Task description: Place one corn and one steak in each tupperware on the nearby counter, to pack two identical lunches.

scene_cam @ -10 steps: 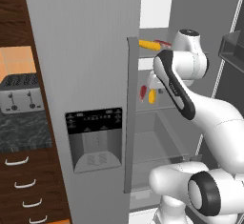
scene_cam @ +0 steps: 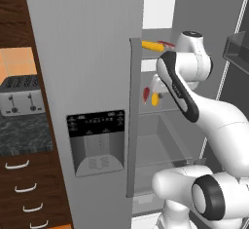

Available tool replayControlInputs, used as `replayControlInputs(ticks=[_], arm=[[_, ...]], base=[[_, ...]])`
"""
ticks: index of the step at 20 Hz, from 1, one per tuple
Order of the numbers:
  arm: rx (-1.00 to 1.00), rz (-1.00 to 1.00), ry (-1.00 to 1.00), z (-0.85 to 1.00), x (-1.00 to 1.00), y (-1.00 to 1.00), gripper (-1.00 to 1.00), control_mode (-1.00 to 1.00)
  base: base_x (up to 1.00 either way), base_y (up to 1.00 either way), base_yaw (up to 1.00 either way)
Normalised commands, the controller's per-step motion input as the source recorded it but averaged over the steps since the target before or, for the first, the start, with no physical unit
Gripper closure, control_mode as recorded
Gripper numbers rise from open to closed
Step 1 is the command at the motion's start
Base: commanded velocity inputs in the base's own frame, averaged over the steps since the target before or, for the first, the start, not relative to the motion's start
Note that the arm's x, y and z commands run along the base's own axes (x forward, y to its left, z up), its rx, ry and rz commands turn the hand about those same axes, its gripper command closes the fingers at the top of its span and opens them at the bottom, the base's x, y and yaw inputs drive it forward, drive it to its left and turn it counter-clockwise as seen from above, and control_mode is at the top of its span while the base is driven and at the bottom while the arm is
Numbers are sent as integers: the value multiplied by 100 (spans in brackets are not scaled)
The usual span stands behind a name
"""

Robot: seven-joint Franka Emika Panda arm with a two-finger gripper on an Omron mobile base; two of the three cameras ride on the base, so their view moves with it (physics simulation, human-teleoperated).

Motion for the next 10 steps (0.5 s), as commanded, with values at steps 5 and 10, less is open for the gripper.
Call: replayControlInputs(ticks=[5, 10], arm=[[0, 0, 0, -29, 0, 0, -100, -100], [1, 0, -5, -17, 32, -15, -100, -100]], base=[[0, 0, 0], [0, 0, 0]])
